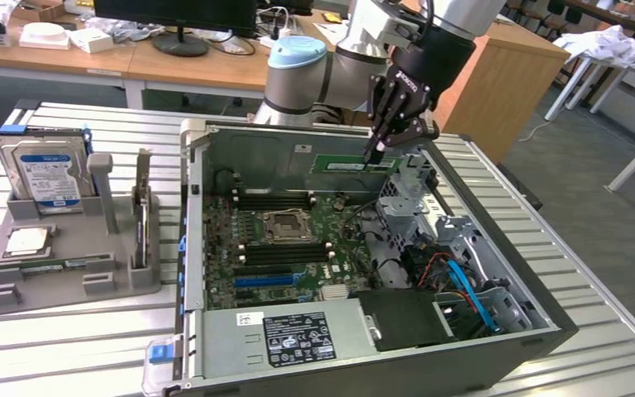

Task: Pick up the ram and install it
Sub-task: 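Insert the ram into the slot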

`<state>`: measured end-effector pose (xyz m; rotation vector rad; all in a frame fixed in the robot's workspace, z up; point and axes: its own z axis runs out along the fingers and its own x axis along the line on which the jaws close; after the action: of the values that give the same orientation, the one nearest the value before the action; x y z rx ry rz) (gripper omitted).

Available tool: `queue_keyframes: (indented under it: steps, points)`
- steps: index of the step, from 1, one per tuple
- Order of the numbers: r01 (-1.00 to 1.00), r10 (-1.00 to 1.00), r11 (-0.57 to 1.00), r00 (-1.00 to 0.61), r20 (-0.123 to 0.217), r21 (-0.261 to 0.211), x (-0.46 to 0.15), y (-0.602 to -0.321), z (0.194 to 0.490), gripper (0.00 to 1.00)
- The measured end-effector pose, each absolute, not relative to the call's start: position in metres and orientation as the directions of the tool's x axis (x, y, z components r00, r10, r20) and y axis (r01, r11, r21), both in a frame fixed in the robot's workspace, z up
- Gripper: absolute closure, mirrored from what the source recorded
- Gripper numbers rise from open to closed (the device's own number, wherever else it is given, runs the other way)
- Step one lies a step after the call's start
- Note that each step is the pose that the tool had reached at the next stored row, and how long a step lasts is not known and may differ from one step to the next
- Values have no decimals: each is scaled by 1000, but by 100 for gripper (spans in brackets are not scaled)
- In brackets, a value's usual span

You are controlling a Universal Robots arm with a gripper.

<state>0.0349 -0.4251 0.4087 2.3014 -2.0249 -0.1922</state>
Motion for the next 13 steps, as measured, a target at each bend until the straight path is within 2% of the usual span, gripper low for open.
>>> queue_keyframes:
  steps: [13]
  points:
    - [-988,-997,-70,64,-47,135,35,-425,407,88]
